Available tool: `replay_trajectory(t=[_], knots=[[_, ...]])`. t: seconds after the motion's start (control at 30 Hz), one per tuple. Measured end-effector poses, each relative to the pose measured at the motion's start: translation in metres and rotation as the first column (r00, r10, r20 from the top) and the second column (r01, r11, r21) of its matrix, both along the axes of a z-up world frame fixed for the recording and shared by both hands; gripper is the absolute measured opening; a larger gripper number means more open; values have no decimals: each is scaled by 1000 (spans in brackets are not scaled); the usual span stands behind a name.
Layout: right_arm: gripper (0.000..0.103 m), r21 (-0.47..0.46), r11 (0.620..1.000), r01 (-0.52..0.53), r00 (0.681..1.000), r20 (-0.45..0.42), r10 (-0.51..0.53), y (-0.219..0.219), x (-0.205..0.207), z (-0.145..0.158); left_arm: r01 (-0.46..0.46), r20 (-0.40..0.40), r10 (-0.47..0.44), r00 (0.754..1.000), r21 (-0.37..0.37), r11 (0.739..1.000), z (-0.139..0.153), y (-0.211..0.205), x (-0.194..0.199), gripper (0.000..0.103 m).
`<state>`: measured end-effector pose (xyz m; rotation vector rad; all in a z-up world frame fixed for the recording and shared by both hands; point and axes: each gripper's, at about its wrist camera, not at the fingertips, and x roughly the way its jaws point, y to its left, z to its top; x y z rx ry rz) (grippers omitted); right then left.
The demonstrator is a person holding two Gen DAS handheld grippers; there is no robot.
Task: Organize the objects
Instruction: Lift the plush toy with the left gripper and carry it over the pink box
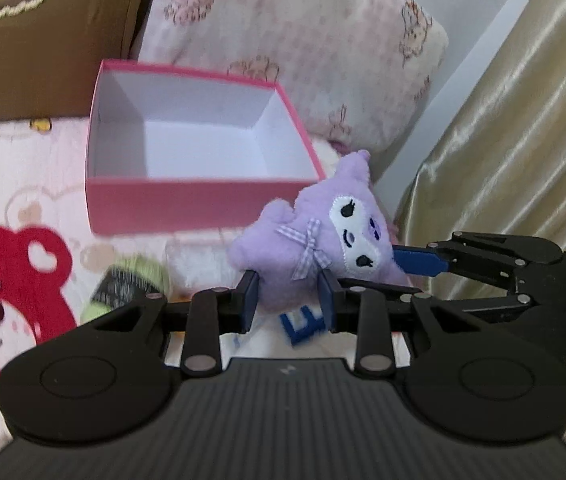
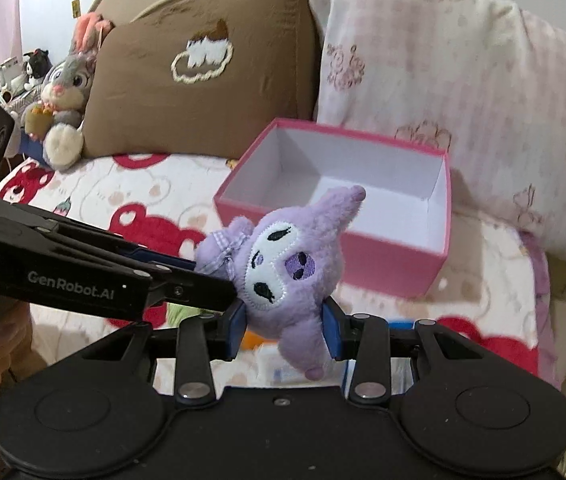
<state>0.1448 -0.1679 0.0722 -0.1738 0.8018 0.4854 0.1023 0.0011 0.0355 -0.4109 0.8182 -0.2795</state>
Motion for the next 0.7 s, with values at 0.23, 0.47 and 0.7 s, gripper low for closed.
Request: replay_trajectory(t=[0.23,0.47,0.7], knots=[[44,-10,1000,20,999,42,-20,-3,49,19,-47,12,47,999,-12,999,18,3,56,31],[43,16,998,54,999,-9,-54,-11,124,7,-75,-25,76,997,36,997,6,1,130,30],[43,77,991,110,991,-84,-104,-18,200,-34,-96,-78,102,992,79,992,-26,3,206,29]])
